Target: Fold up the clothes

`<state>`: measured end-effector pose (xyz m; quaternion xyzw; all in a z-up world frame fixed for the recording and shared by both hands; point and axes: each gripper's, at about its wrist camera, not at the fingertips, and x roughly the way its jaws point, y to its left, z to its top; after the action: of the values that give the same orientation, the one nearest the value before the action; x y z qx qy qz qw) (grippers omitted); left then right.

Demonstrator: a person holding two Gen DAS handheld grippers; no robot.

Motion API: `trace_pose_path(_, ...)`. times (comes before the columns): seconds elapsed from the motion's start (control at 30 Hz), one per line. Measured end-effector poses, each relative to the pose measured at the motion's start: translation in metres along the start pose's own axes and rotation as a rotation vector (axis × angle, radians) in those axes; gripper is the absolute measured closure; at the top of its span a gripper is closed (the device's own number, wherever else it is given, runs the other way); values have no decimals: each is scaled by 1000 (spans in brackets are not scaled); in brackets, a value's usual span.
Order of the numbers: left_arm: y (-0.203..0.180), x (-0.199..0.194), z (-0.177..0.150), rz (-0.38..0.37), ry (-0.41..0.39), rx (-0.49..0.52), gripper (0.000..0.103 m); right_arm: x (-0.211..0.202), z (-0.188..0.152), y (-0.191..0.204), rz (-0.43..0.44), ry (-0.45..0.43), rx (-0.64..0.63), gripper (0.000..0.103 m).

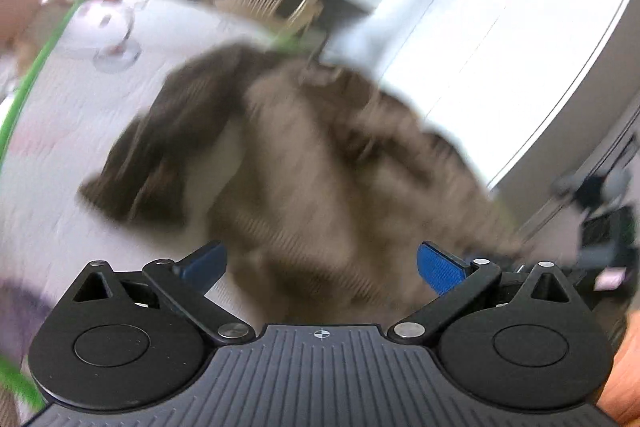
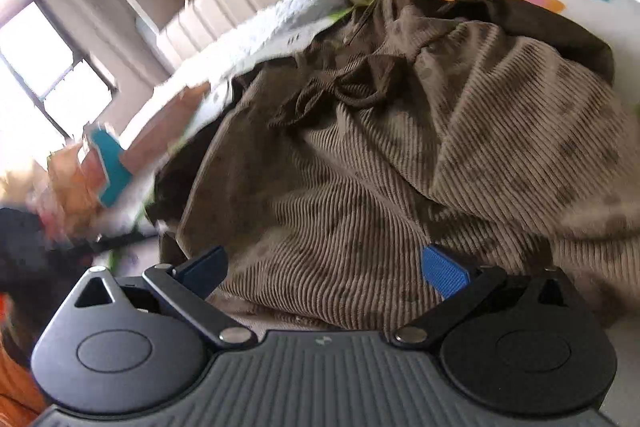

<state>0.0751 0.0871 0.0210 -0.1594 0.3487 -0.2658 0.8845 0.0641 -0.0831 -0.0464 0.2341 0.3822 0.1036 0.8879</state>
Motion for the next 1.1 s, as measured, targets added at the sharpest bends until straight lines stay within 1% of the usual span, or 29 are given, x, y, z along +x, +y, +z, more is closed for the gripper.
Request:
trace_pose_path(0.03, -4, 4, 5, -17, -15, 15, 0, 0, 9, 1, 0, 25, -3, 0)
trace_pose_path(0.1, -13, 11, 15, -50, -45, 45, 0, -2, 27, 4, 4, -18, -16, 0)
trace_pose_path(0.13, -16, 20, 18, -64, -43, 50, 0, -7, 36, 8, -27, -73, -51, 0)
trace_pose_path(0.2, -15, 48, 20, -90, 13, 25, 0, -15, 52, 13, -92, -174, -111, 0)
trace_pose_path(0.23, -13, 62, 20, -100, 50, 4, 0, -15, 61, 12, -125, -209, -120, 0)
trace_pose_path(0.3, -7, 84, 14, -86, 109, -35, 0, -7, 75, 3, -167, -226, -99, 0)
trace_pose_path(0.37, -6, 89, 8, -73, 102, -20, 0, 7, 85, -7, -193, -226, -73, 0)
trace_pose_path(0.47, -9, 81, -1, -41, 116, 43, 0, 37, 87, -19, -213, -188, -40, 0)
trace_pose_path(0.57, -10, 63, -18, -31, 120, 101, 0, 59, 70, -21, -190, -144, -17, 0)
trace_pose_path(0.63, -12, 46, -17, -19, 120, 133, 0, 56, 47, -6, -211, -154, -121, 0)
trace_pose_path(0.7, -14, 28, -12, -5, 120, 161, 0, 49, 28, 5, -202, -138, -191, 0)
trace_pose_path(0.73, -14, 20, -6, 29, 95, 183, 0, 43, 23, 6, -189, -137, -203, 0)
trace_pose_path(0.8, -13, 5, 13, 142, 1, 237, 0, 37, 22, -1, -158, -151, -166, 0)
trace_pose_path(0.83, -9, -1, 22, 219, -41, 270, 0, 34, 22, -4, -142, -157, -148, 0)
trace_pose_path(0.87, -3, 0, 28, 310, -59, 309, 1, 34, 24, -8, -132, -164, -131, 0)
trace_pose_path(0.93, 11, 12, 35, 492, -61, 386, 5, 35, 27, -10, -118, -175, -110, 0)
trace_pose_path(0.97, 19, 19, 38, 549, -40, 411, 12, 35, 27, -10, -117, -175, -110, 0)
trace_pose_path(1.0, 28, 30, 38, 568, 13, 416, 24, 35, 27, -9, -115, -174, -109, 0)
trace_pose_path(1.03, 36, 40, 38, 572, 61, 415, 29, 35, 28, -9, -114, -174, -109, 0)
trace_pose_path(1.07, 42, 45, 41, 593, 80, 430, 41, 35, 28, -9, -113, -174, -109, 0)
trace_pose_path(1.1, 50, 47, 46, 631, 83, 456, 66, 35, 29, -9, -112, -174, -109, 0)
